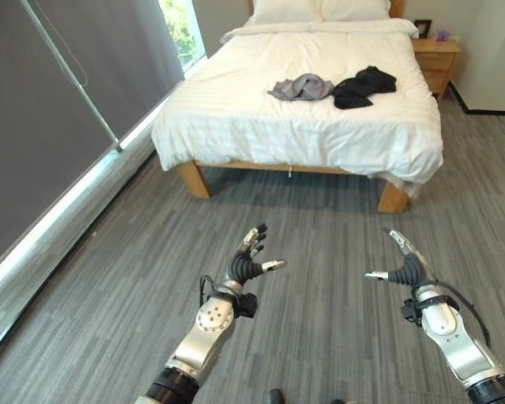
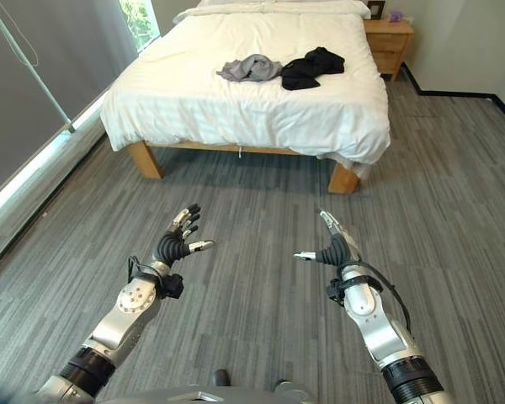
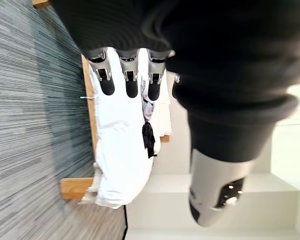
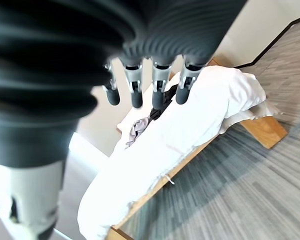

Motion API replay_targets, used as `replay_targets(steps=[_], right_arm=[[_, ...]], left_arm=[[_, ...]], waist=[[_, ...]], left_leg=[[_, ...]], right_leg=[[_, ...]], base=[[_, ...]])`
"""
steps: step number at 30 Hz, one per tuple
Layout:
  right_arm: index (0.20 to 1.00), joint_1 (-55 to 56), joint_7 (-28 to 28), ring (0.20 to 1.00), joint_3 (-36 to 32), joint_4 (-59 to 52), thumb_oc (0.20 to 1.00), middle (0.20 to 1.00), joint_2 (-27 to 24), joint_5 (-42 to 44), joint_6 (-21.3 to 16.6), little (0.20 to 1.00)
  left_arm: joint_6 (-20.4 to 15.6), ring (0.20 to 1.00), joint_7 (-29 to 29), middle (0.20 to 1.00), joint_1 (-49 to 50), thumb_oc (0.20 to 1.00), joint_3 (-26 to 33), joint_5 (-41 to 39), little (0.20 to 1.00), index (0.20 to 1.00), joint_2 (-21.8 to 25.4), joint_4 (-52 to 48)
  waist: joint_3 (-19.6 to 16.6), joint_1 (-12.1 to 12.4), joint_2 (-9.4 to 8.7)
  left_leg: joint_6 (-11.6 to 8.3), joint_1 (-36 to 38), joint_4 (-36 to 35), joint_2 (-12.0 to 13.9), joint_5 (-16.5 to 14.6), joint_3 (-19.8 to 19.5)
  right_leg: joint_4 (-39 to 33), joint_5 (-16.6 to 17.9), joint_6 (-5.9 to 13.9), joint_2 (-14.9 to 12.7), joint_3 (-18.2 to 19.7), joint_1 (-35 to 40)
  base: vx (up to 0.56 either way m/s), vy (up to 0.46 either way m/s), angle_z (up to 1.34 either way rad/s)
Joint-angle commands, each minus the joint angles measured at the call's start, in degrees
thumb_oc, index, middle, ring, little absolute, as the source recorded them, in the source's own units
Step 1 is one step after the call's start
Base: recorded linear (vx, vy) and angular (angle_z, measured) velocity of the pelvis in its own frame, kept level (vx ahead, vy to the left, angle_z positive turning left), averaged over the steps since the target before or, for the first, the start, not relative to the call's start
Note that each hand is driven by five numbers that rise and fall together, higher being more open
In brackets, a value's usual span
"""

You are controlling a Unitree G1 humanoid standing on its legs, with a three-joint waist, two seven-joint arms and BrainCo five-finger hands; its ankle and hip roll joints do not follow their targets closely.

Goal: Pick up bed clothes into laundry basket.

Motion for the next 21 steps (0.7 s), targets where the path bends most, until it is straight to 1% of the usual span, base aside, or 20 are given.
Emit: replay_targets(steps=[1, 2, 5, 7, 8, 9, 10, 11, 12, 13, 14, 15, 17, 18, 19, 20, 21], right_arm=[[1.000, -1.4, -1.5, 1.000, -3.5, -5.8, 1.000, 1.000, -0.7, 1.7, -4.2, 1.000], [1.000, -0.7, -1.9, 1.000, -3.9, -6.4, 1.000, 1.000, -0.3, 2.0, -4.6, 1.000], [1.000, 1.4, -2.3, 1.000, -4.5, -8.2, 1.000, 1.000, 1.1, 2.9, -5.0, 1.000], [1.000, 2.5, -2.1, 1.000, -4.4, -8.7, 1.000, 1.000, 2.0, 2.8, -4.8, 1.000], [1.000, 2.7, -2.4, 1.000, -4.2, -8.9, 1.000, 1.000, 2.4, 3.0, -4.7, 1.000], [1.000, 2.8, -2.9, 1.000, -3.8, -9.1, 1.000, 1.000, 3.0, 3.5, -4.6, 1.000], [1.000, 2.8, -2.7, 1.000, -3.0, -9.0, 1.000, 1.000, 3.9, 4.5, -4.6, 1.000], [1.000, 2.7, -2.4, 1.000, -2.1, -9.4, 1.000, 1.000, 4.1, 5.3, -4.6, 1.000], [1.000, 2.7, -2.1, 1.000, -0.9, -9.7, 1.000, 1.000, 4.3, 5.9, -4.6, 1.000], [1.000, 2.7, -2.1, 1.000, -0.9, -9.7, 1.000, 1.000, 4.3, 5.9, -4.6, 1.000], [1.000, 2.3, -1.5, 1.000, 1.4, -9.7, 1.000, 1.000, 4.0, 6.3, -4.3, 1.000], [1.000, 2.1, -1.1, 1.000, 2.3, -9.5, 1.000, 1.000, 3.8, 6.2, -4.1, 1.000], [1.000, 2.2, -0.3, 1.000, 3.5, -10.2, 1.000, 1.000, 3.6, 6.1, -4.0, 1.000], [1.000, 2.3, 0.1, 1.000, 4.1, -10.2, 1.000, 1.000, 3.7, 6.3, -4.2, 1.000], [1.000, 2.3, 0.2, 1.000, 4.5, -9.6, 1.000, 1.000, 3.5, 6.3, -4.3, 1.000], [1.000, 2.2, 0.4, 1.000, 4.9, -8.9, 1.000, 1.000, 3.2, 6.4, -4.4, 1.000], [1.000, 1.5, 0.4, 1.000, 5.4, -8.2, 1.000, 1.000, 2.8, 6.1, -4.4, 1.000]], left_arm=[[-4.6, 1.000, 1.6, 1.000, -3.7, 1.000, 1.8, 2.2, 1.000, 1.000, 0.9, -3.1], [-4.7, 1.000, 2.1, 1.000, -3.6, 1.000, 1.6, 3.2, 1.000, 1.000, 1.0, -3.6], [-4.9, 1.000, 3.3, 1.000, -3.4, 1.000, 0.6, 5.1, 1.000, 1.000, 0.7, -3.6], [-5.1, 1.000, 3.3, 1.000, -3.0, 1.000, 0.6, 4.1, 1.000, 1.000, 0.6, -4.0], [-5.2, 1.000, 3.4, 1.000, -2.9, 1.000, 0.6, 2.8, 1.000, 1.000, 0.3, -3.9], [-5.4, 1.000, 3.3, 1.000, -3.1, 1.000, 0.5, 0.6, 1.000, 1.000, 0.0, -3.3], [-5.3, 1.000, 3.4, 1.000, -3.4, 1.000, 0.5, -0.3, 1.000, 1.000, -0.2, -2.7], [-5.6, 1.000, 3.4, 1.000, -3.5, 1.000, 0.6, -1.2, 1.000, 1.000, -0.4, -2.4], [-5.9, 1.000, 3.9, 1.000, -3.9, 1.000, 0.6, -2.1, 1.000, 1.000, -0.8, -2.1], [-5.9, 1.000, 3.9, 1.000, -3.9, 1.000, 0.6, -2.1, 1.000, 1.000, -0.8, -2.1], [-6.1, 1.000, 4.6, 1.000, -3.9, 1.000, 0.4, -2.2, 1.000, 1.000, -1.2, -2.0], [-6.2, 1.000, 4.6, 1.000, -3.7, 1.000, 0.2, -2.2, 1.000, 1.000, -1.4, -1.8], [-6.5, 1.000, 4.8, 1.000, -3.0, 1.000, 0.0, -2.2, 1.000, 1.000, -1.5, -1.8], [-6.7, 1.000, 4.9, 1.000, -2.9, 1.000, -0.3, -1.9, 1.000, 1.000, -1.5, -1.6], [-6.7, 1.000, 5.1, 1.000, -2.8, 1.000, -0.3, -1.5, 1.000, 1.000, -1.6, -1.5], [-6.9, 1.000, 5.0, 1.000, -2.4, 1.000, -0.4, -1.2, 1.000, 1.000, -1.8, -1.3], [-6.9, 1.000, 5.1, 1.000, -2.1, 1.000, -0.7, -1.2, 1.000, 1.000, -1.9, -1.1]], waist=[[0.6, 1.3, -1.98], [0.8, 1.3, -2.08], [0.9, 0.9, -2.34], [1.3, 0.5, -2.53], [1.9, 0.4, -2.67], [3.1, 0.3, -3.16], [3.9, 0.3, -3.23], [5.0, 0.8, -3.40], [6.7, 1.4, -3.60], [6.7, 1.4, -3.60], [8.5, 2.5, -4.91], [8.6, 2.9, -5.29], [8.0, 3.8, -4.74], [7.5, 4.0, -4.31], [7.0, 4.3, -3.35], [6.4, 4.9, -2.91], [6.1, 5.5, -2.48]], left_leg=[[-7.54, 4.2, 0.2, 4.0, -2.8, -2.9], [-7.61, 3.6, 0.2, 4.0, -1.8, -3.2], [-7.97, 3.2, 0.2, 4.3, -2.5, -4.4], [-7.98, 3.8, 0.3, 4.6, -2.6, -4.7], [-8.07, 3.5, 2.2, 4.7, -2.3, -4.6], [-8.77, 1.7, 7.9, 4.8, -3.3, -4.0], [-9.74, 0.0, 12.9, 5.3, -2.2, -3.7], [-11.61, -2.8, 19.3, 6.7, 2.3, -3.6], [-13.79, -8.1, 28.3, 7.7, 7.0, -4.8], [-13.79, -8.1, 28.3, 7.7, 7.0, -4.8], [-13.53, -14.1, 36.3, 6.9, 9.2, -4.7], [-12.29, -17.1, 36.9, 6.5, 8.1, -3.6], [-10.66, -19.1, 30.6, 7.6, 6.0, -1.7], [-9.99, -18.5, 25.2, 7.8, 4.9, -0.5], [-9.90, -18.3, 17.3, 8.1, 5.6, 1.0], [-9.93, -16.5, 8.1, 8.0, 8.4, 2.6], [-10.23, -17.7, 3.7, 8.6, 9.3, 3.4]], right_leg=[[-2.9, 2.6, 6.49, -4.3, -2.0, 1.6], [-2.7, 2.9, 6.13, -4.1, -2.1, 1.3], [-2.3, 1.5, 5.58, -3.0, -2.1, 1.4], [-2.2, 0.6, 4.97, -2.0, -1.4, 1.3], [-2.2, 0.4, 4.79, -1.9, -1.1, 1.4], [-2.3, 0.2, 4.31, -2.1, -0.9, 1.9], [-2.4, 0.0, 3.81, -1.9, -0.6, 2.4], [-2.7, -0.3, 3.17, -1.9, -0.4, 3.3], [-2.8, -0.3, 1.96, -1.7, -0.3, 3.9], [-2.8, -0.3, 1.96, -1.7, -0.3, 3.9], [-3.0, -0.9, 1.00, -2.2, 0.4, 4.5], [-3.0, -1.6, 0.81, -2.1, 1.3, 4.8], [-3.0, -3.6, 1.51, -1.3, 3.1, 5.5], [-3.0, -4.6, 1.99, -0.9, 3.8, 5.8], [-3.0, -5.6, 2.73, -0.3, 4.3, 6.6], [-3.0, -6.5, 3.51, -0.5, 4.9, 7.8], [-3.0, -7.4, 3.99, -0.4, 5.1, 9.0]], base=[[-0.03, -0.027, 0.04], [-0.02, -0.045, 0.12], [0.06, -0.060, 0.18], [0.05, -0.074, 0.19], [0.00, -0.091, 0.04], [-0.02, -0.101, -0.08], [-0.01, -0.104, -0.08], [-0.02, -0.129, -0.27], [-0.03, -0.100, -0.40], [0.00, -0.200, -0.60], [0.11, -0.179, -0.43], [0.20, -0.167, -0.33], [0.31, 0.016, -0.34], [0.46, 0.087, -0.54], [0.54, 0.117, -0.82], [0.59, 0.125, -0.77], [0.55, 0.096, -0.73]])
